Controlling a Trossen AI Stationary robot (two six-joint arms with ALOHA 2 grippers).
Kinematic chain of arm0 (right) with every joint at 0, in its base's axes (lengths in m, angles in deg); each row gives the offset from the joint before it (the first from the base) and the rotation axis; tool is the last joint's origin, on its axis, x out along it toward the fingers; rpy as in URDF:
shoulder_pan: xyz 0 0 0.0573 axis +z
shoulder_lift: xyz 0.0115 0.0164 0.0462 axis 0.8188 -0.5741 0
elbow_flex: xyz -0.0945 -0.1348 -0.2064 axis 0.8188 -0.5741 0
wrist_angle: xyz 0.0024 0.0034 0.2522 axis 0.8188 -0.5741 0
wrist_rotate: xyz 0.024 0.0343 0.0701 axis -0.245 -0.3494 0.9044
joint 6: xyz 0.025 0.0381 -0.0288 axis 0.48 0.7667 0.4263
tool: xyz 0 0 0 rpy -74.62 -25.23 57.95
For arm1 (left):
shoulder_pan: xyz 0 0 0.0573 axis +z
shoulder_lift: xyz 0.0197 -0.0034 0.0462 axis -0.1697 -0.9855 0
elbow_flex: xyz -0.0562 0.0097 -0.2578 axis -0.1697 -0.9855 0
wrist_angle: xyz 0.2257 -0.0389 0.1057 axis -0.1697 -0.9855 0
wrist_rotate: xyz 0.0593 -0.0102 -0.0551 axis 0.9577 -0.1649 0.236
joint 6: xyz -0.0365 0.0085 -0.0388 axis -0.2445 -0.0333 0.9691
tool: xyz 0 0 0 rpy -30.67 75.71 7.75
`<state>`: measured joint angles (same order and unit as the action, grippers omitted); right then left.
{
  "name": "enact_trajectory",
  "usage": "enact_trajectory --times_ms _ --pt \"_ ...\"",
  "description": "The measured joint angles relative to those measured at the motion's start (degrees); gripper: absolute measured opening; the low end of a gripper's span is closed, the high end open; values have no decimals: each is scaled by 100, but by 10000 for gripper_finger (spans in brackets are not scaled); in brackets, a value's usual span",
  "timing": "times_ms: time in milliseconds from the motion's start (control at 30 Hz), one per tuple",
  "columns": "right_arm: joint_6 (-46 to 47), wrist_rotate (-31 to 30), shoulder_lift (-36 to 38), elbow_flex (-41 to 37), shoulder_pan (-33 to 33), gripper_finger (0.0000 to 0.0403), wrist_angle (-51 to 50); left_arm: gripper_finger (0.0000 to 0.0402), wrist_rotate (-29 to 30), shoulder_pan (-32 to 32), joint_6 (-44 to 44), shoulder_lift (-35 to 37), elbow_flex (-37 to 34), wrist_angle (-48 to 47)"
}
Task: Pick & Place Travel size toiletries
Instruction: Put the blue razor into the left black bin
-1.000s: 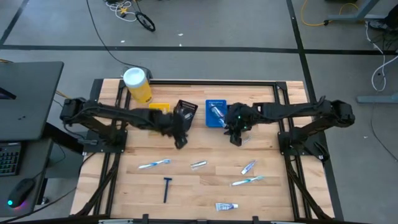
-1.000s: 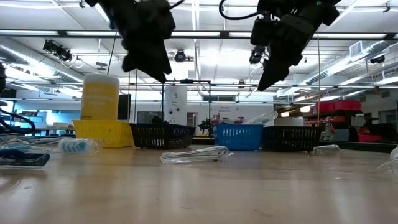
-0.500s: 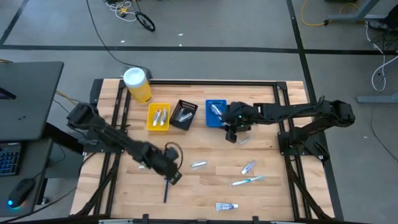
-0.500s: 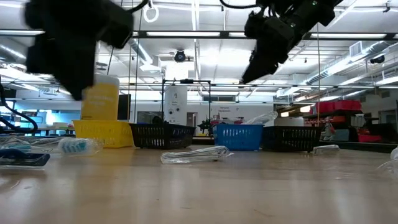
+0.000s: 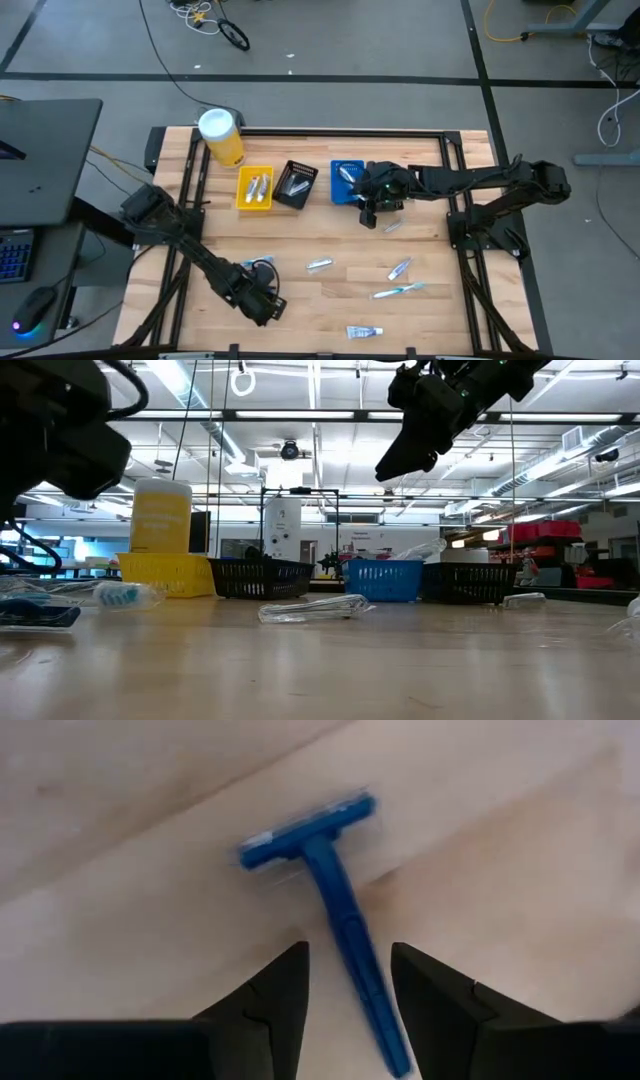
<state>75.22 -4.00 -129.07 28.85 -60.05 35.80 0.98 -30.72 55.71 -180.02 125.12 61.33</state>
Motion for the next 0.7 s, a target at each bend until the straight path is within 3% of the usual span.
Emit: enact_trajectory --times_ms 200,567,700 --pt "-150 2 0 0 0 140 36 141 -102 30 -138 -142 35 -91" --pt "-285 229 0 0 -2 140 20 50 -97 370 -322 -170 154 -350" --pt "-284 739 0 0 -1 140 16 43 888 649 -1060 -209 449 -282"
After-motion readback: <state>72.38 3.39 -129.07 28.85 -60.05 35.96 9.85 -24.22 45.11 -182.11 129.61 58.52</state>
